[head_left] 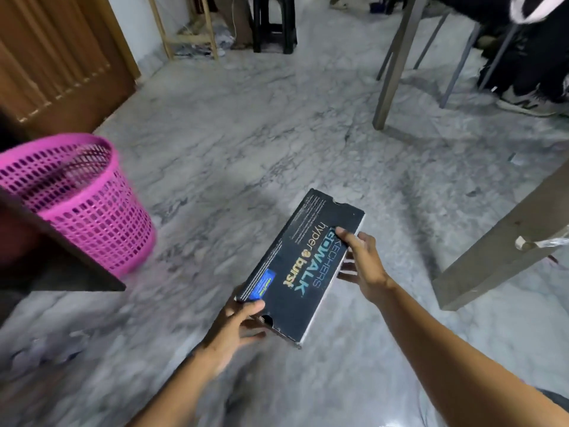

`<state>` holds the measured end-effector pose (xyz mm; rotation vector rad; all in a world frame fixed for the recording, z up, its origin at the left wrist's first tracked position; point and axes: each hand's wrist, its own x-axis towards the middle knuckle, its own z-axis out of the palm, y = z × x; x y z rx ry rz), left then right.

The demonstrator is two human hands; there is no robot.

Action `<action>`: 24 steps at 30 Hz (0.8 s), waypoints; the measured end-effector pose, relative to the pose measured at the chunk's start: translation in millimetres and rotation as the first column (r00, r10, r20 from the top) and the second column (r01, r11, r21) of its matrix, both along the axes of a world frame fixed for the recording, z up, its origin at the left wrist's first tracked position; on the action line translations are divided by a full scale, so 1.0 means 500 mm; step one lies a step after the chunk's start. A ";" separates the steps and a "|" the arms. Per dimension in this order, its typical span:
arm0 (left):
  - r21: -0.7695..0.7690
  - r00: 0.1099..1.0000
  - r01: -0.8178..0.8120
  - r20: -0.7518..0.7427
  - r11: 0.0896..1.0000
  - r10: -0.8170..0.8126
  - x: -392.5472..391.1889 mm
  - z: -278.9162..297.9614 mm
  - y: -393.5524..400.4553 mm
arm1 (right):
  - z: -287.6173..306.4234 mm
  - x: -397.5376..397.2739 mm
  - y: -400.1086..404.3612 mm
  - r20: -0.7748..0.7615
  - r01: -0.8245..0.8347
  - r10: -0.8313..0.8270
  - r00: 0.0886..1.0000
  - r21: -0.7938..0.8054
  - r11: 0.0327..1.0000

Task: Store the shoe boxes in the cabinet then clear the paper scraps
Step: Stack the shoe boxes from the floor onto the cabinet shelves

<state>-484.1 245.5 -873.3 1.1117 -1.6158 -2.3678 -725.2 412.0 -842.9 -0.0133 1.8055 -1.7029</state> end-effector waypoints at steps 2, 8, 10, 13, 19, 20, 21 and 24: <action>-0.051 0.999 0.027 -0.045 0.998 -0.029 0.039 0.053 -0.047 | 0.050 0.031 -0.047 -0.075 -0.077 0.075 0.994 -0.025 0.997; -0.107 0.987 -0.064 -0.154 0.992 0.047 0.118 0.221 -0.197 | 0.224 0.149 -0.174 -0.278 -0.348 0.312 0.908 -0.088 0.933; -0.167 0.977 -0.087 -0.205 0.982 0.052 0.153 0.283 -0.232 | 0.285 0.196 -0.220 -0.352 -0.456 0.407 0.843 -0.066 0.888; -0.227 0.958 -0.122 -0.283 0.966 0.055 0.218 0.368 -0.269 | 0.369 0.275 -0.292 -0.415 -0.578 0.508 0.754 -0.054 0.814; -0.436 0.896 -0.351 -0.413 0.829 0.162 0.382 0.500 -0.329 | 0.482 0.442 -0.449 -0.503 -0.733 0.606 0.616 -0.085 0.675; -0.459 0.877 -0.409 -0.438 0.788 0.200 0.409 0.519 -0.346 | 0.498 0.470 -0.466 -0.514 -0.763 0.621 0.592 -0.109 0.637; -0.477 0.850 -0.475 -0.468 0.740 0.243 0.442 0.542 -0.369 | 0.513 0.501 -0.488 -0.520 -0.798 0.645 0.560 -0.128 0.589; -0.458 0.744 -0.649 -0.547 0.607 0.383 0.504 0.612 -0.428 | 0.550 0.558 -0.521 -0.467 -0.845 0.714 0.522 -0.172 0.506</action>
